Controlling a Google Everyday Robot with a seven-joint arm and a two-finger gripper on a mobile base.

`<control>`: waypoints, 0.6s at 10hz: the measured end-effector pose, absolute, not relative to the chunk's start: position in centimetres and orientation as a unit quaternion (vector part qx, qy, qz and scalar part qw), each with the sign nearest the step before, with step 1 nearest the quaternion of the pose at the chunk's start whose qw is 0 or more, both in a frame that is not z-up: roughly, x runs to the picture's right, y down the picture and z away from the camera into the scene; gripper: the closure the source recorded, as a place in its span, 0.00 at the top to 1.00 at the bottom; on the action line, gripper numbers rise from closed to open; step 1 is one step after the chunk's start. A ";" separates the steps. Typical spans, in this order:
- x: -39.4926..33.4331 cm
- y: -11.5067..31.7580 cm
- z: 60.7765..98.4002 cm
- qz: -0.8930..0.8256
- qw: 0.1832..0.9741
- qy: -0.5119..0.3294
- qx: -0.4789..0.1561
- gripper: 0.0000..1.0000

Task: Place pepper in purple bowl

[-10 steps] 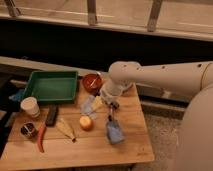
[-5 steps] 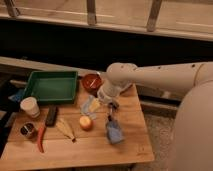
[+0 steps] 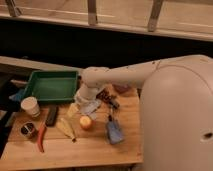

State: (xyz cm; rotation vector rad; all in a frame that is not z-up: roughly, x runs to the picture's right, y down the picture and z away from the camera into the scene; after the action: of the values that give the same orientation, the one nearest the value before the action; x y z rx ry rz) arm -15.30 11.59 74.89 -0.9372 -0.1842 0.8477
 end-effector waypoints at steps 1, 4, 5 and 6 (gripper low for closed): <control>-16.9 12.6 74.8 0.383 0.803 -0.094 -0.446 0.65; -20.5 14.5 73.3 0.333 0.806 -0.134 -0.470 0.65; -20.5 14.6 73.2 0.331 0.806 -0.135 -0.471 0.65; -20.6 14.6 73.2 0.331 0.806 -0.136 -0.471 0.65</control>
State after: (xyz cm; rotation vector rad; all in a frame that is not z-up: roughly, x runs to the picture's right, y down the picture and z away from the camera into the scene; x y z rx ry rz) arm -20.57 14.63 73.23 -1.0087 -0.2902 0.7079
